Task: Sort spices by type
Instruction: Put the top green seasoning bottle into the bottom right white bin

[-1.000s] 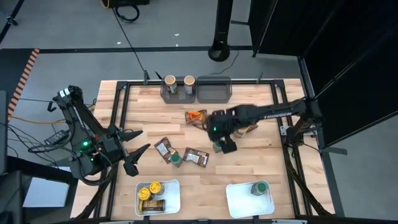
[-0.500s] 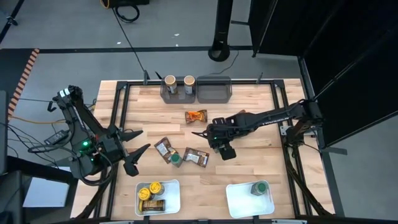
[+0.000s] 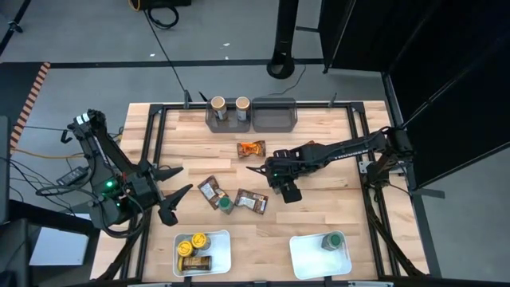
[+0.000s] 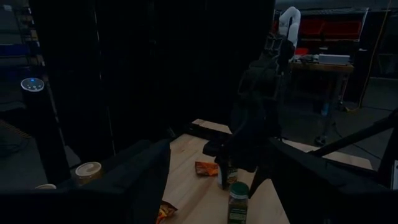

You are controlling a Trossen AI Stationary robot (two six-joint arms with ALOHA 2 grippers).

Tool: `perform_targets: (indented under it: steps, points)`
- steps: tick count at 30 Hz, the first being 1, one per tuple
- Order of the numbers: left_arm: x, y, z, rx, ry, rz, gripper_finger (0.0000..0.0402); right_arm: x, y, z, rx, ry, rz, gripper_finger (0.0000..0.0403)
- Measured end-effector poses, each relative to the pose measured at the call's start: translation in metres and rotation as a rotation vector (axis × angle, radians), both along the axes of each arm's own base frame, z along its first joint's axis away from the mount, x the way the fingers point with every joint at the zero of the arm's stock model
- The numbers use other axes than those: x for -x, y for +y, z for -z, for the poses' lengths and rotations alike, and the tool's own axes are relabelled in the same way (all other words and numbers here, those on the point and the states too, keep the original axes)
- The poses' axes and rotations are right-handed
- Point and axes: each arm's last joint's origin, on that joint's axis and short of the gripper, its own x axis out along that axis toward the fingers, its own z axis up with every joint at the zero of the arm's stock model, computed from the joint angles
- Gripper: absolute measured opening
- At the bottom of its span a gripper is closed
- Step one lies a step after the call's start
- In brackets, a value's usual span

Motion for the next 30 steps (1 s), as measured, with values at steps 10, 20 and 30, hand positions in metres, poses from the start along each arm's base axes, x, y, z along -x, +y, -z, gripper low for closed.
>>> perform_targets:
  steps: [10,20,30]
  points:
    - [0.000,0.000,0.001,-0.008,0.005,0.000,0.0268,0.001,-0.001,-0.002,0.024,0.002,0.010,0.0140]
    - [0.000,0.000,0.001,-0.011,0.007,0.001,0.0268,0.001,0.000,0.001,0.013,0.014,0.010,0.0046]
    - [0.000,0.000,0.001,-0.008,0.007,0.011,0.0268,0.012,-0.001,0.003,-0.243,0.159,0.236,0.0113]
